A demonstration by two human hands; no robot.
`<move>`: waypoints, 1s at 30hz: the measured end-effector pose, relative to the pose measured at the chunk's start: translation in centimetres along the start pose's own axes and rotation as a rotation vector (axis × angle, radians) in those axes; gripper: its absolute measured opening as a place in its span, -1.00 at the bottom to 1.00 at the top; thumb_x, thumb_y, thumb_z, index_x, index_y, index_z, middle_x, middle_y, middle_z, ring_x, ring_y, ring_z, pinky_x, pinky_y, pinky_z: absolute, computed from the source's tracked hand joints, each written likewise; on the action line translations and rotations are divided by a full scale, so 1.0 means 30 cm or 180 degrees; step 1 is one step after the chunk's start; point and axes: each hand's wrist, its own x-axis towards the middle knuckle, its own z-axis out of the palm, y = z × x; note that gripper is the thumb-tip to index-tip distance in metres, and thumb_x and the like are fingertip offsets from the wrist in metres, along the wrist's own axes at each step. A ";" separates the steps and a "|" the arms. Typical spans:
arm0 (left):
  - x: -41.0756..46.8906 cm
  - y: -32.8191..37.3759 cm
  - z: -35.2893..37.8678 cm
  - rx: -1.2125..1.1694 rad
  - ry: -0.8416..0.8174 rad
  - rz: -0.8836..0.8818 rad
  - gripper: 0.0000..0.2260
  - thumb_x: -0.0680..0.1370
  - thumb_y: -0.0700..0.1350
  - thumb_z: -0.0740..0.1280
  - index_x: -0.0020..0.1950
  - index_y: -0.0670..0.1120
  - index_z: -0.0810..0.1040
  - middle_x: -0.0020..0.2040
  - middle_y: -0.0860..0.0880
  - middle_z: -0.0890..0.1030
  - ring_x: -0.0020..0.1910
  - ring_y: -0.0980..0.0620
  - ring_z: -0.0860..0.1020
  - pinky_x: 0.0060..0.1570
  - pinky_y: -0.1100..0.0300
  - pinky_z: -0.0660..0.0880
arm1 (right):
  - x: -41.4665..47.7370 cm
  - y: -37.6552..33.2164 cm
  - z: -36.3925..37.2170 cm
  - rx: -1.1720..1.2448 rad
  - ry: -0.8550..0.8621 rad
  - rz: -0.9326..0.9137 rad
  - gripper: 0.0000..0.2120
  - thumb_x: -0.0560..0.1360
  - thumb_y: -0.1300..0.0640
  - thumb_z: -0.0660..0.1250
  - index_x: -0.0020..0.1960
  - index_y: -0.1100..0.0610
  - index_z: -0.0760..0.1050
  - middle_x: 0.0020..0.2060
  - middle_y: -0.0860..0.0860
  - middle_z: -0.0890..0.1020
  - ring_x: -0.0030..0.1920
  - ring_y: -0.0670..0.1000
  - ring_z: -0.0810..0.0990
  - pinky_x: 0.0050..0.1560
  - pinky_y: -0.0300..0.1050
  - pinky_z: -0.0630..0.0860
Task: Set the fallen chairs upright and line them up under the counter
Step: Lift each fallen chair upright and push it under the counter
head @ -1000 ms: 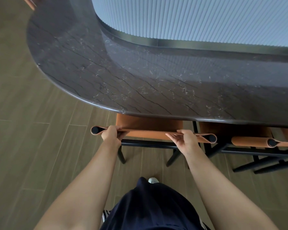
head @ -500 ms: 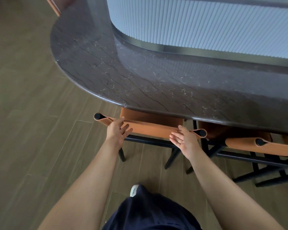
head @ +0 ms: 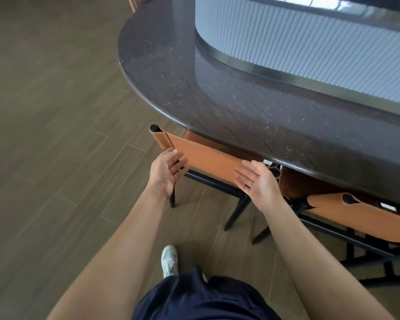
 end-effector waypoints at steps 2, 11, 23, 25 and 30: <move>-0.029 0.020 -0.043 -0.0059 0.0051 0.0100 -0.66 0.58 -0.18 0.29 0.35 -0.16 0.44 0.14 -0.16 0.64 0.10 -0.13 0.64 0.09 -0.04 0.59 | -0.023 0.005 0.021 -0.0058 -0.0122 -0.0031 -0.70 0.66 0.06 0.13 0.27 0.14 0.52 0.14 0.12 0.65 0.17 0.08 0.62 0.04 -0.06 0.55; -0.083 0.180 -0.289 -0.0173 0.0218 0.0504 -0.75 0.58 -0.17 0.28 0.24 -0.17 0.53 0.10 -0.15 0.66 0.06 -0.11 0.65 -0.06 0.07 0.58 | -0.048 0.073 0.310 -0.0557 -0.0595 -0.0124 -0.75 0.62 0.09 0.22 0.26 0.08 0.53 0.07 0.05 0.70 0.05 -0.01 0.70 0.01 -0.09 0.58; -0.036 0.678 -0.730 -0.0149 0.0313 0.1130 -0.80 0.58 -0.21 0.26 0.19 -0.17 0.54 0.09 -0.17 0.65 0.05 -0.13 0.63 0.07 0.00 0.55 | -0.036 0.223 1.024 -0.0280 -0.1127 -0.0268 -0.64 0.48 0.07 0.35 0.23 0.20 0.55 0.05 0.13 0.71 0.09 0.07 0.69 0.01 -0.07 0.56; -0.028 0.760 -0.810 -0.0187 0.0336 0.1194 -0.82 0.59 -0.21 0.25 0.17 -0.16 0.54 0.09 -0.17 0.65 0.04 -0.12 0.63 0.08 0.00 0.54 | -0.035 0.257 1.134 -0.0257 -0.1175 -0.0271 -0.57 0.40 0.03 0.38 0.22 0.19 0.56 0.04 0.13 0.71 0.09 0.07 0.69 0.02 -0.06 0.56; 0.002 0.922 -0.996 -0.0298 0.0415 0.1388 -0.82 0.60 -0.22 0.22 0.16 -0.17 0.54 0.06 -0.16 0.65 0.01 -0.11 0.64 0.06 0.02 0.55 | -0.010 0.335 1.362 -0.0301 -0.1361 -0.0212 -0.67 0.49 0.05 0.32 0.19 0.17 0.58 0.05 0.12 0.71 0.10 0.07 0.68 0.04 -0.05 0.55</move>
